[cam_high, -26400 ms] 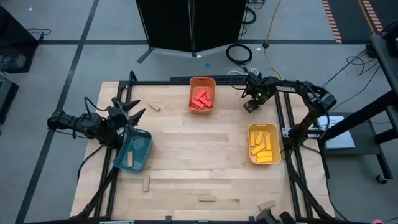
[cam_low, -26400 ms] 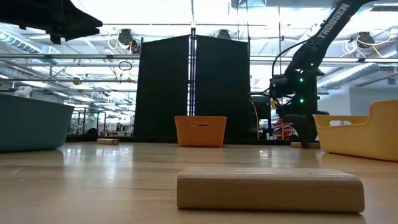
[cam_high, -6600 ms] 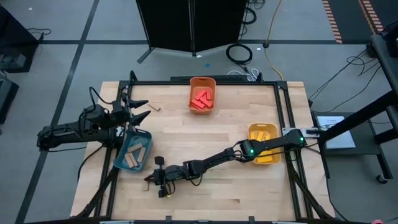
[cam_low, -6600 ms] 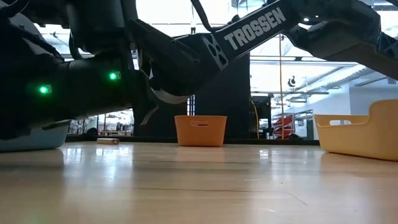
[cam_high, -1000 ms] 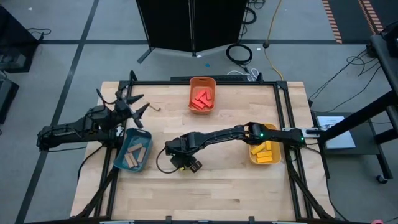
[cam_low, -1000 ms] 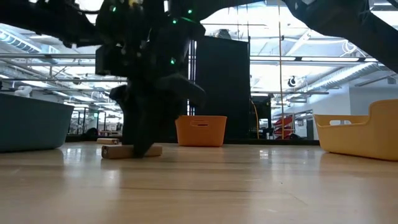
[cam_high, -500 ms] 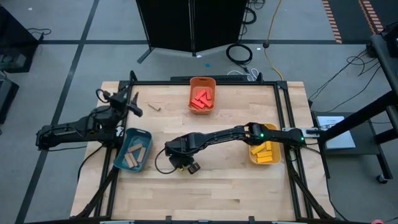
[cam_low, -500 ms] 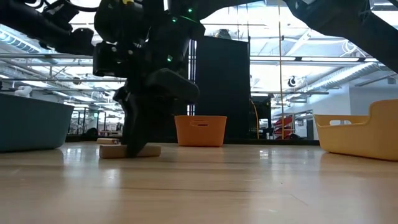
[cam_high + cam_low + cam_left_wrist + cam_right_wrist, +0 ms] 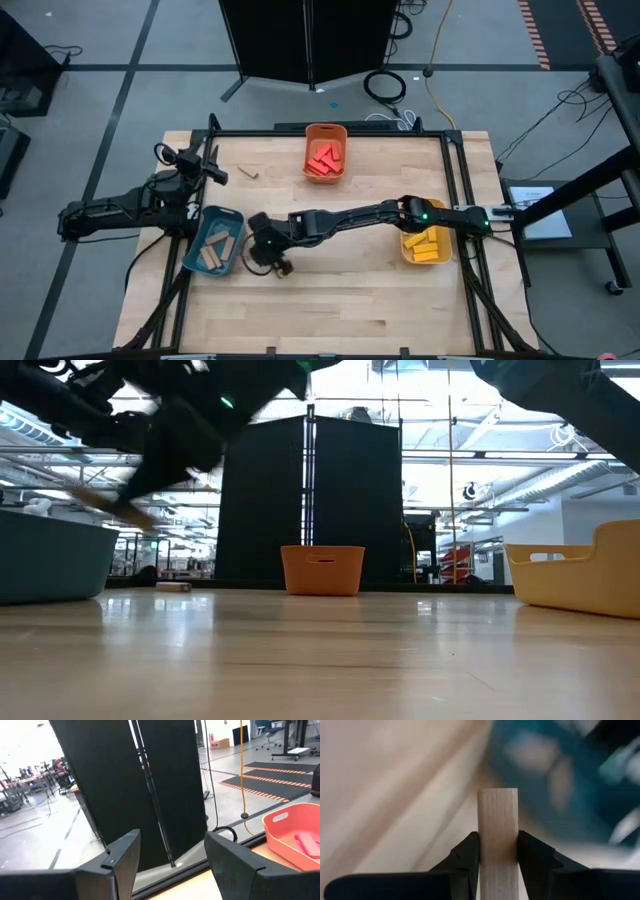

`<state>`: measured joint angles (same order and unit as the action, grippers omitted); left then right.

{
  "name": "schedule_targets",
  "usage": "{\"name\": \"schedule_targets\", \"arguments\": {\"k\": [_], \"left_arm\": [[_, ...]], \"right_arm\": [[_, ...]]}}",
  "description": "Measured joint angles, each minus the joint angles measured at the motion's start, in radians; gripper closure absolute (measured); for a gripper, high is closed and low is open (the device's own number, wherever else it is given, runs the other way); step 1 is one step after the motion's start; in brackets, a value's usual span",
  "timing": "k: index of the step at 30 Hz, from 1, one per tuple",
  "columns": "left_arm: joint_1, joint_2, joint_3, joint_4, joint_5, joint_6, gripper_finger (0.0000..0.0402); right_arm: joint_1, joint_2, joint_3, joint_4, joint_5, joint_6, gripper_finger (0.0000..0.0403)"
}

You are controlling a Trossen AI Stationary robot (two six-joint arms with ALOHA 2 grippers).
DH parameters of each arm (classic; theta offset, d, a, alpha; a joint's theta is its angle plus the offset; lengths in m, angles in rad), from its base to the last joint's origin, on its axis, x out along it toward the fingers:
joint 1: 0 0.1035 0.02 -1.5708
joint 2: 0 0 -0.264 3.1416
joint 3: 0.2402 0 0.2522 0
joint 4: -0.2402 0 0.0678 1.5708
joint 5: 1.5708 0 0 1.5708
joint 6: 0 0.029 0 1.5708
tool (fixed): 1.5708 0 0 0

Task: Sort blocks
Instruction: Put the bottom brown block into the blue bin

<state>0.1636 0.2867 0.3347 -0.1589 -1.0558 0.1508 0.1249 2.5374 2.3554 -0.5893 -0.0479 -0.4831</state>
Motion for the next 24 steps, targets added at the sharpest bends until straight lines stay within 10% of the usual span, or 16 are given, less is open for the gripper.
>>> {"name": "schedule_targets", "arguments": {"k": [12,24], "left_arm": [[0.000,0.000,-0.001,0.000,-0.001,-0.014,0.0182],[0.000,0.000,-0.001,0.000,-0.001,-0.014,0.0182]], "right_arm": [[-0.071,0.137,0.002,0.757,0.095,0.150,0.0304],[-0.091,0.183,0.000,0.806,0.104,0.291,0.0250]]}}
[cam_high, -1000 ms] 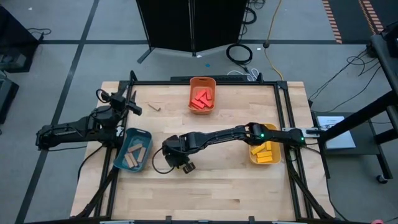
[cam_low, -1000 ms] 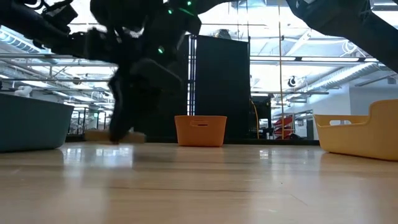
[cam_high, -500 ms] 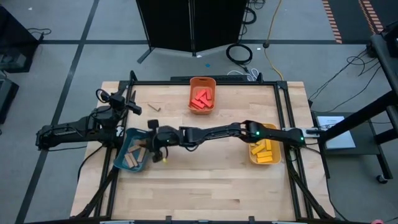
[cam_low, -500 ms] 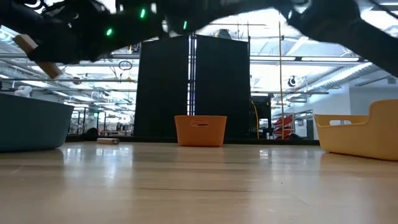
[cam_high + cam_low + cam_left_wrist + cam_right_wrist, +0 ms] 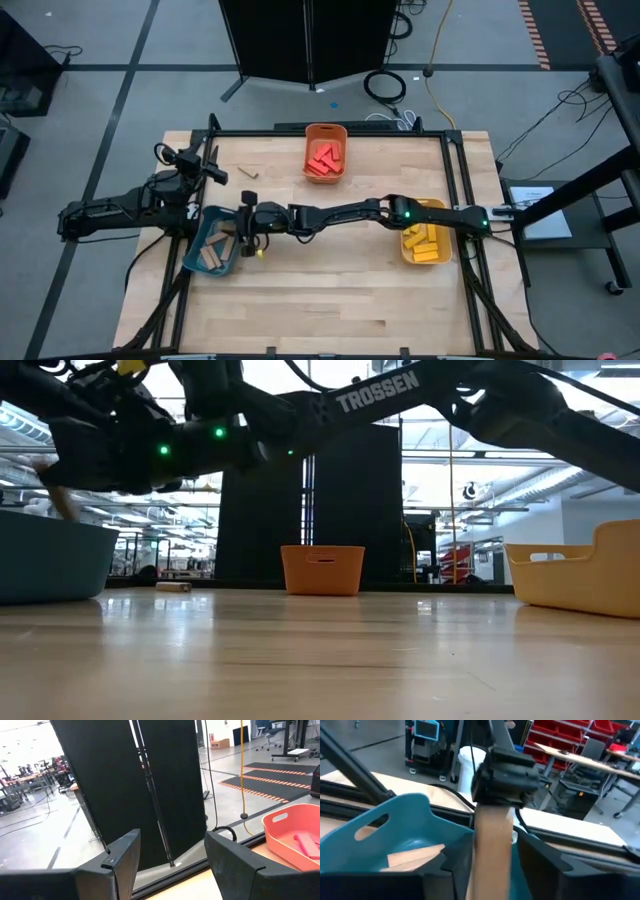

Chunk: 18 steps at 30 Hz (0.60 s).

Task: Sort blocks
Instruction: Put the bottom brown block into the blue bin, then put the brown block into the blue bin

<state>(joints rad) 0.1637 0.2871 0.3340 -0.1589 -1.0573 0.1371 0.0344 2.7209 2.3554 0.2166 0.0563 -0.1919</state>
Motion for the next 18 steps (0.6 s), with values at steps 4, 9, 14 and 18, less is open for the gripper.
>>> {"name": "schedule_targets", "arguments": {"k": [4,9,14,18], "left_arm": [[0.000,0.000,0.000,0.000,0.000,0.000,0.0182],[0.000,0.000,0.000,0.000,0.000,0.000,0.0182],[0.000,0.000,0.000,0.000,0.000,0.000,0.0182],[0.000,0.000,0.000,0.000,0.001,0.000,0.0182]], "right_arm": [[-0.010,0.000,0.000,0.001,0.000,0.065,0.0218],[-0.018,-0.017,0.000,-0.049,0.002,0.076,0.0195],[-0.044,-0.085,0.003,-0.095,0.078,0.110,0.0193],[-0.084,-0.099,0.003,-0.162,0.132,0.204,0.0199]]}}
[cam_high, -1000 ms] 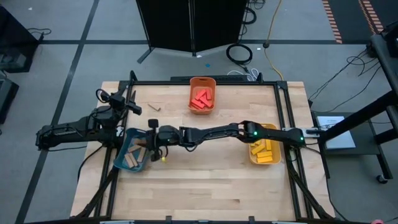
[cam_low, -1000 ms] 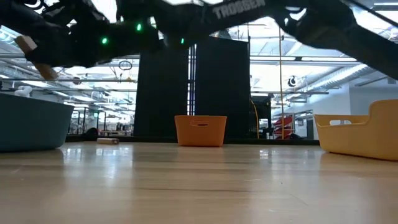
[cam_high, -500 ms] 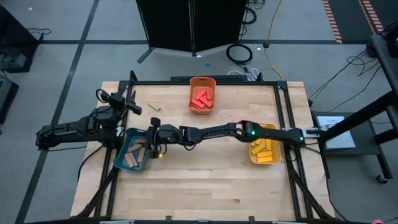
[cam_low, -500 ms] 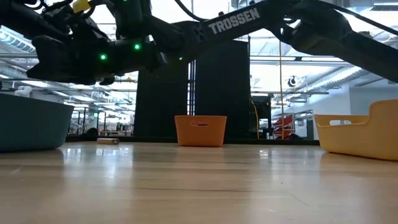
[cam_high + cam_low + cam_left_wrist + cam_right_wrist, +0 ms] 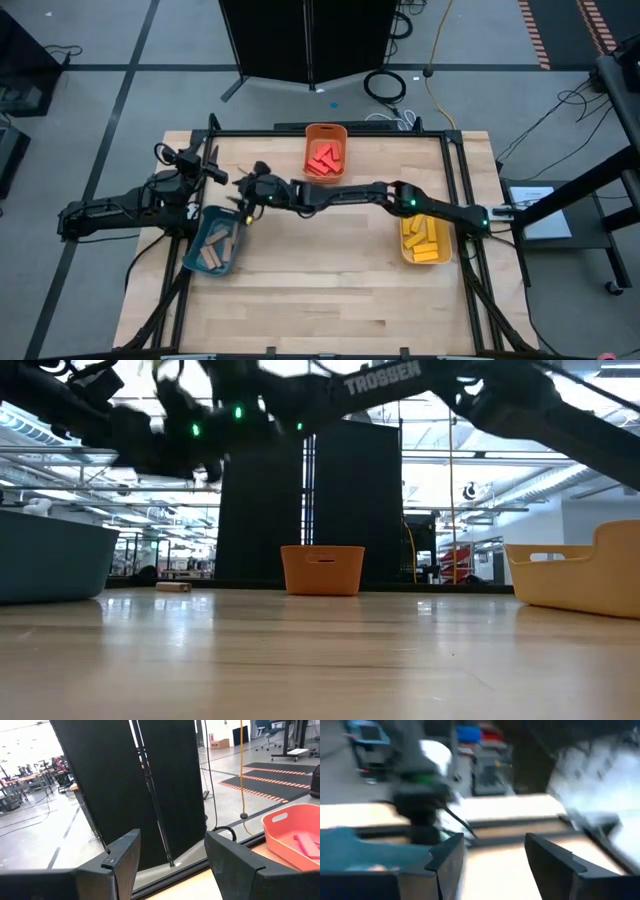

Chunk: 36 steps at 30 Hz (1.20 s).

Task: Sort blocks
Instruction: Put the brown block into the blue bin

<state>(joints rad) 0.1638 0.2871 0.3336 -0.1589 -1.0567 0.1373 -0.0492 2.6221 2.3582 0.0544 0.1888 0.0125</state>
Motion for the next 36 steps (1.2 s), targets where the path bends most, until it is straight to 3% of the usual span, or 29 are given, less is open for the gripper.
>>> {"name": "schedule_targets", "arguments": {"k": [9,12,22,36], "left_arm": [[0.000,0.000,0.000,0.012,0.009,-0.025,0.0182],[0.000,0.000,0.000,0.018,0.010,-0.027,0.0182],[0.000,0.000,0.000,0.064,0.012,-0.027,0.0182],[0.000,0.000,0.000,0.129,0.013,-0.017,0.0182]], "right_arm": [[-0.081,0.033,-0.001,-0.087,0.066,0.291,0.0203],[-0.093,0.057,-0.003,-0.087,0.119,0.296,0.0203],[-0.159,0.173,-0.003,0.039,0.109,0.327,0.0204],[-0.145,0.174,-0.002,0.015,0.083,0.235,0.0240]]}}
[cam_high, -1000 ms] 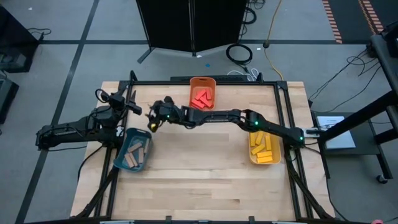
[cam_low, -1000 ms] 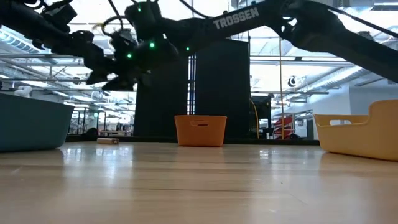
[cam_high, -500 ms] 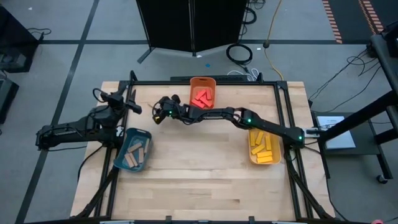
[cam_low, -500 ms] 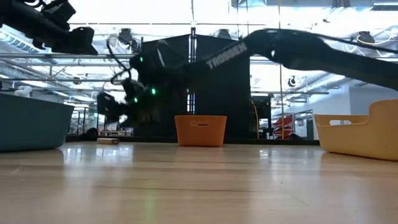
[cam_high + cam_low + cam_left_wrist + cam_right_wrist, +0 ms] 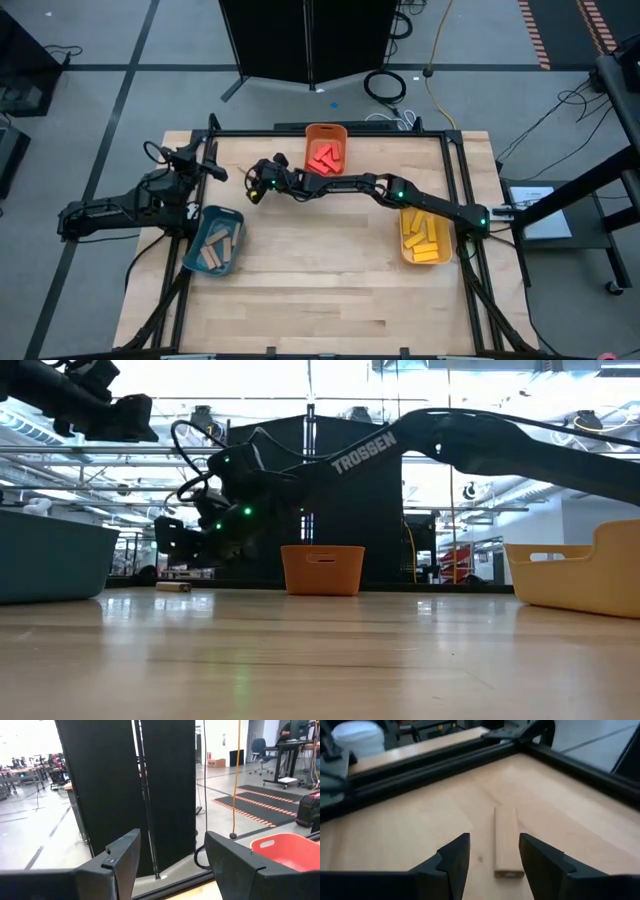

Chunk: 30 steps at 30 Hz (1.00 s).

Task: Sort blocks
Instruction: Put the brown block into the blue bin

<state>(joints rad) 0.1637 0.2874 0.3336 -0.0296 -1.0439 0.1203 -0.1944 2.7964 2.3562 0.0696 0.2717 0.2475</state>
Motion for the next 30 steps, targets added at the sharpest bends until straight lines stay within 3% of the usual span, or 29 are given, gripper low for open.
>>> {"name": "schedule_targets", "arguments": {"k": [6,9,13,17,19,23,26,30], "left_arm": [[0.011,0.018,0.000,-0.075,0.008,-0.029,0.0182],[0.064,0.077,0.006,-0.082,0.051,-0.076,0.0182],[0.185,0.212,0.082,-0.168,0.237,-0.156,0.0182],[0.331,0.399,0.221,-0.375,0.533,-0.181,0.0182],[0.387,0.504,0.300,-0.496,0.626,-0.145,0.0182],[0.454,0.708,0.447,-0.679,0.678,-0.030,0.0182],[0.480,0.844,0.531,-0.726,0.687,0.046,0.0183],[0.516,1.002,0.577,-0.787,0.705,0.030,0.0194]], "right_arm": [[-0.008,-0.045,-0.001,-0.086,-0.162,0.033,0.0247],[-0.021,-0.119,-0.001,-0.171,-0.160,0.052,0.0248],[-0.039,-0.173,0.004,-0.236,-0.153,0.087,0.0248],[-0.047,-0.185,-0.003,-0.460,-0.282,0.066,0.0248],[-0.045,-0.205,-0.003,-0.610,-0.324,0.021,0.0248],[-0.046,-0.318,-0.003,-0.945,-0.289,-0.075,0.0248],[-0.044,-0.483,-0.003,-1.154,-0.234,-0.095,0.0248],[-0.014,-0.715,0.009,-1.350,-0.144,-0.057,0.0248]]}}
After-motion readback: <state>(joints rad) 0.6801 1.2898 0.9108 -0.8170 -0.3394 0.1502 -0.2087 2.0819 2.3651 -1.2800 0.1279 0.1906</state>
